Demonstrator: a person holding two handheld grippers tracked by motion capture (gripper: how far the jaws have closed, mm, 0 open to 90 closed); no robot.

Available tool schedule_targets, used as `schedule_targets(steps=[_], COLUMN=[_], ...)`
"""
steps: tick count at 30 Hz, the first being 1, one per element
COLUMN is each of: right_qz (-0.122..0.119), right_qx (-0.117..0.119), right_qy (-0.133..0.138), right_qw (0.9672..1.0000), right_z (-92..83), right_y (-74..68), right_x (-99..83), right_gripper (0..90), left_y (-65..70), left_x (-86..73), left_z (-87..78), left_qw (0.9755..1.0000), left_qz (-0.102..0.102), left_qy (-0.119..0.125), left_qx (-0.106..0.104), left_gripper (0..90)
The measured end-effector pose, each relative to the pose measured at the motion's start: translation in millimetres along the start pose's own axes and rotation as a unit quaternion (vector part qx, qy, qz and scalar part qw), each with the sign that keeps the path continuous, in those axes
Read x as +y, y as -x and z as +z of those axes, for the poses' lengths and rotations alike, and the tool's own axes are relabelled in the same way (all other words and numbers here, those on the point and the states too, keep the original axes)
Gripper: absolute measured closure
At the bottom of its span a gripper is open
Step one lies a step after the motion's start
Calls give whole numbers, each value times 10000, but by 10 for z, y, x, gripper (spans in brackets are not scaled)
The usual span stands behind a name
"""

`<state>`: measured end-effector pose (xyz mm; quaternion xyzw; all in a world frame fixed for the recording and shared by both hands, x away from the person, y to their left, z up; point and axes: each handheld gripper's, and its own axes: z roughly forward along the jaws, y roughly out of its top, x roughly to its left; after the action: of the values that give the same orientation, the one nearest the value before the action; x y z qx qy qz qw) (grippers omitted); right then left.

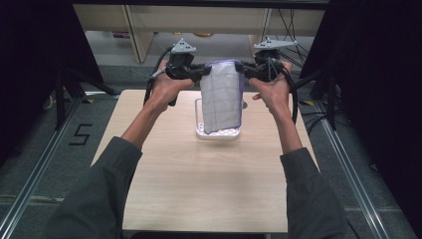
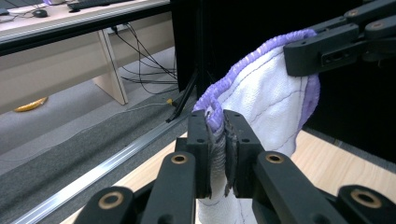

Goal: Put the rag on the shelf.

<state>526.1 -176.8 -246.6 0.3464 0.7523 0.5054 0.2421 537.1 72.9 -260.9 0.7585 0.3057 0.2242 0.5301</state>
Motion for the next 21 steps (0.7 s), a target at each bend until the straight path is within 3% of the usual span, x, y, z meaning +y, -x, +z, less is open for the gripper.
schedule_targets(steps=[1, 4, 9, 12, 21], right_qz=[140, 56, 167, 293, 301], right_qx=[-23, -48, -109, -178, -474], right_qy=[-30, 25, 76, -12, -356], right_qw=[9999, 10000, 9998, 9994, 9978], right_z=[22, 89, 234, 358, 757], right_y=[0, 51, 116, 159, 327], right_x=[11, 31, 85, 88, -53], right_gripper=[853, 853, 852, 852, 850], left_y=[-9, -66, -159, -229, -431], left_x=[11, 23, 16, -27, -230], left_z=[13, 76, 214, 306, 602], left_qw=[10000, 9998, 9989, 9983, 9978], left_qz=[11, -52, -222, -258, -252], left_qy=[13, 151, 250, 296, 308], left_qx=[39, 144, 343, 424, 529], left_gripper=[812, 811, 809, 805, 795])
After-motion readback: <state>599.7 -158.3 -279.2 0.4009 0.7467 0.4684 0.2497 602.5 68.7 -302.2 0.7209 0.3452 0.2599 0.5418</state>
